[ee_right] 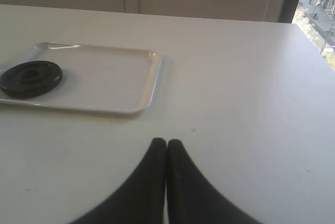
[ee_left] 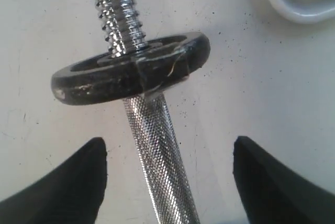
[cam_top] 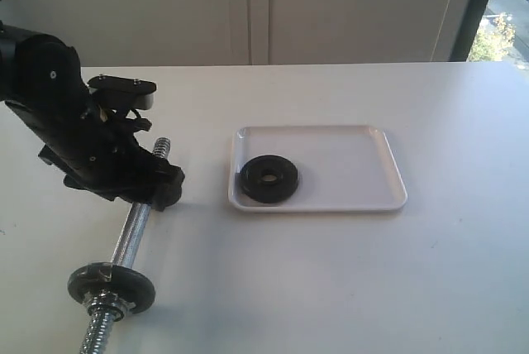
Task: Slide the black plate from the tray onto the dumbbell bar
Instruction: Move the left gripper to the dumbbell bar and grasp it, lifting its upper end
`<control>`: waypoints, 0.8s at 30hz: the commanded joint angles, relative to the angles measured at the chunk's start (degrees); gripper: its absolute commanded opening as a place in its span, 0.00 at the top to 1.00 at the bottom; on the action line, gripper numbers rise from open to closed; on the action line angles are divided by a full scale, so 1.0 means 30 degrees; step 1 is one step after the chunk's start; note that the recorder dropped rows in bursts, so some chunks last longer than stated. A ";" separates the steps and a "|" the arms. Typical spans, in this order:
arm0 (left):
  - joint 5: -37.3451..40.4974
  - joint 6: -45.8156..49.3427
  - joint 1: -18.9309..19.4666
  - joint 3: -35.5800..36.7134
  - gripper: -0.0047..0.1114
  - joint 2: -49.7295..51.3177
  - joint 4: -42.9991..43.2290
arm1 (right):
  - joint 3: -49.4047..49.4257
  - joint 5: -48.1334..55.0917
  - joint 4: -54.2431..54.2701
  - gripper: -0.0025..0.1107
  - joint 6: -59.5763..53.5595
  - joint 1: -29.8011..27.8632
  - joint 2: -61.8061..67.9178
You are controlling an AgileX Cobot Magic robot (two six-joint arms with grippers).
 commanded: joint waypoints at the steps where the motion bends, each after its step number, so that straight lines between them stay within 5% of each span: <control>1: -0.0349 -0.0293 -0.0042 -0.0090 0.34 0.0748 -0.0181 | 0.0034 -0.0127 -0.0047 0.98 0.0004 0.0109 -0.0095; 24: -0.2776 -0.0859 -0.0042 -0.0090 0.37 0.3405 -0.0181 | 0.0034 -0.0127 -0.0047 0.98 0.0004 0.0109 -0.0095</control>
